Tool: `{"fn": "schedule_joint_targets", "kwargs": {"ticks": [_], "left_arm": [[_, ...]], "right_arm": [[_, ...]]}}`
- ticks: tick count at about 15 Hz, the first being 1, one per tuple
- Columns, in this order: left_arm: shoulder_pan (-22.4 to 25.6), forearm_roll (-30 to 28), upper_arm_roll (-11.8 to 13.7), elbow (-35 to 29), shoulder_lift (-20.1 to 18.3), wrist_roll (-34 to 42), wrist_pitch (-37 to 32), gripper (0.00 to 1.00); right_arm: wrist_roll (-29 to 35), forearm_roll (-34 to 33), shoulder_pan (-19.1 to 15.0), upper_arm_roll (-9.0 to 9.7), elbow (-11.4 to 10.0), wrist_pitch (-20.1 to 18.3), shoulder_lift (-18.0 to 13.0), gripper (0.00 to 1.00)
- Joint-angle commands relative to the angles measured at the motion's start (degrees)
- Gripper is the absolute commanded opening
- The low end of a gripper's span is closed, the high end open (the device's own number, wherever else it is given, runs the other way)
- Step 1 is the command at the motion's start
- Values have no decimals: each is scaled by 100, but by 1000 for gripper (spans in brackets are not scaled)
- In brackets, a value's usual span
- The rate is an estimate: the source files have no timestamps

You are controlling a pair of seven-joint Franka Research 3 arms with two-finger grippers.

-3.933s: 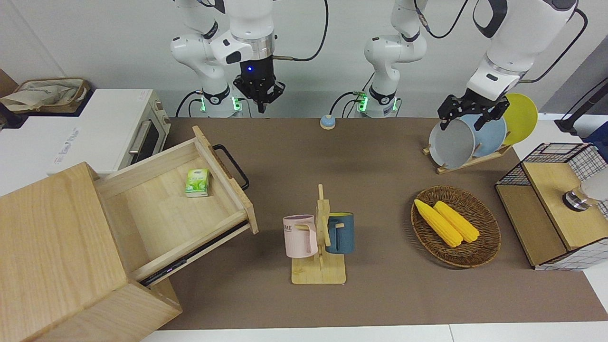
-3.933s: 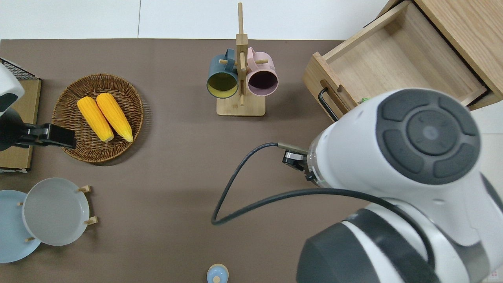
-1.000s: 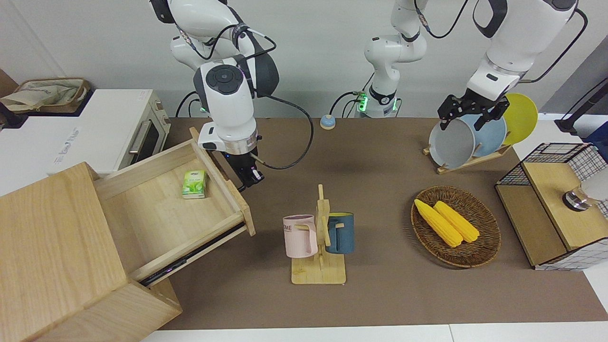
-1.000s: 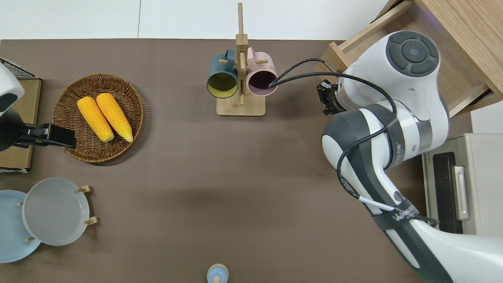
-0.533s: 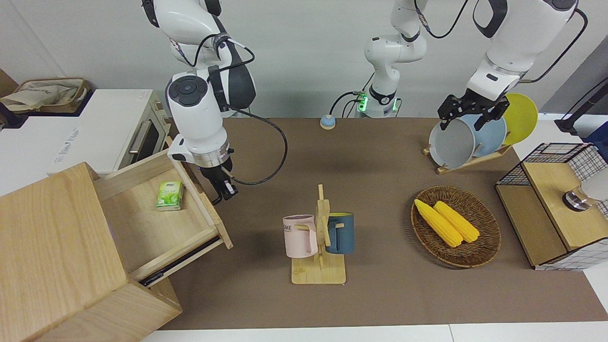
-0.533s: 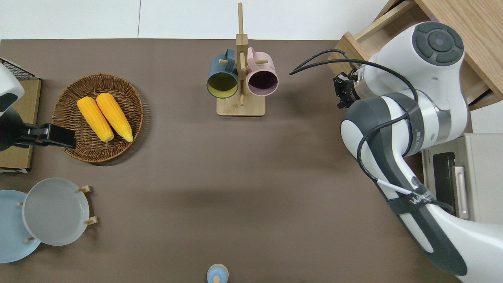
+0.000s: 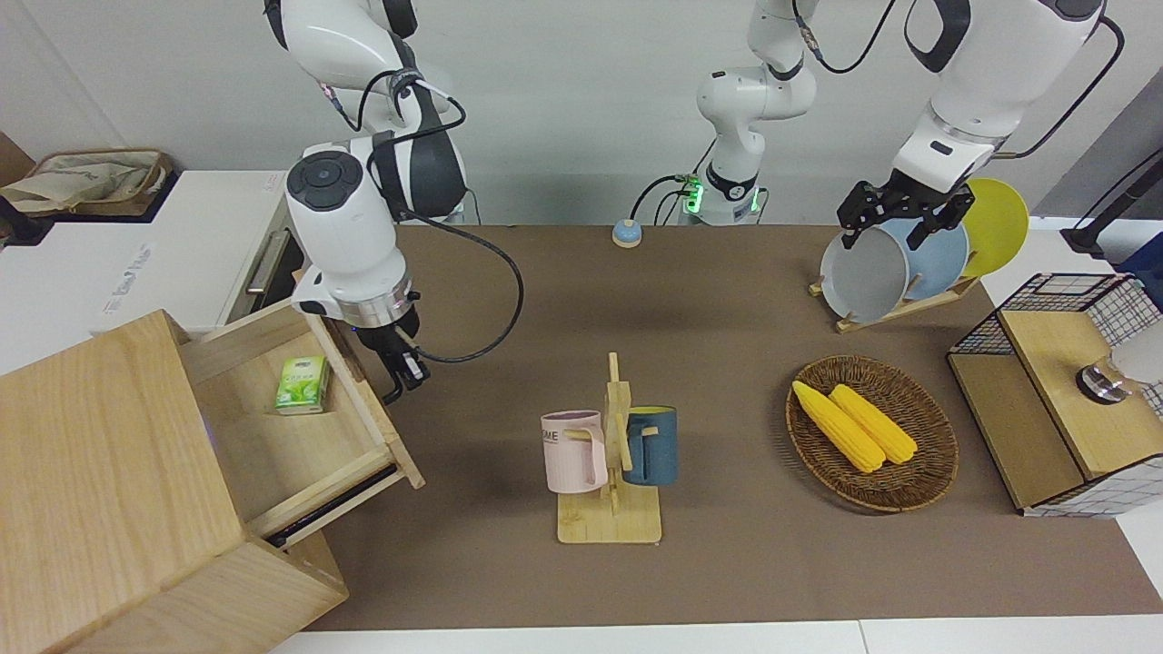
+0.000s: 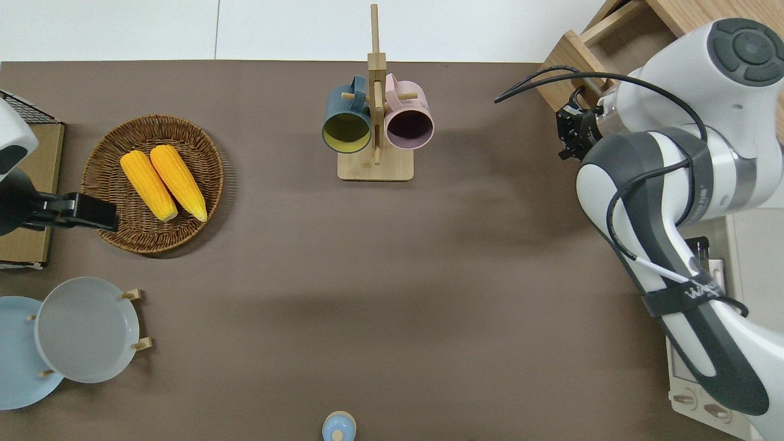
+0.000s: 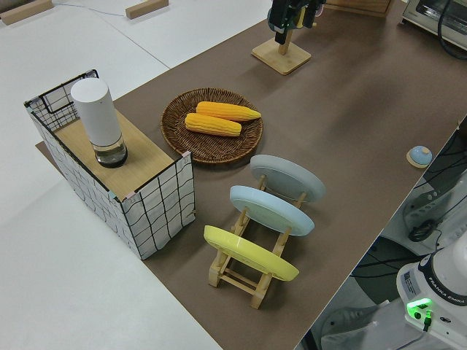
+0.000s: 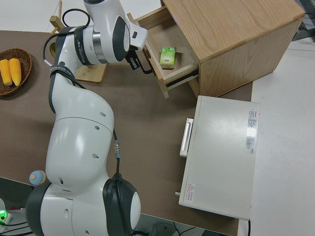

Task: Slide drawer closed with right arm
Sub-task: 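Continue pushing the drawer with the right gripper until it shuts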

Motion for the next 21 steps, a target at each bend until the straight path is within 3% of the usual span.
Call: {"fn": "schedule_joint_targets", "kwargs": {"ticks": [1, 11, 17, 21], "left_arm": [[-39, 102, 2, 58, -25, -60, -103, 993], [-39, 102, 2, 58, -25, -60, -103, 993], [-39, 102, 2, 58, -25, -60, -103, 993], [-39, 102, 2, 58, -25, -60, -103, 993]], "right_arm": [[-366, -20, -303, 124, 364, -177, 216, 0], [-1026, -12, -892, 133, 514, -238, 321, 0], [-1193, -29, -954, 115, 821, -440, 462, 0], [-1202, -82, -1024, 115, 857, -458, 506, 0]]}}
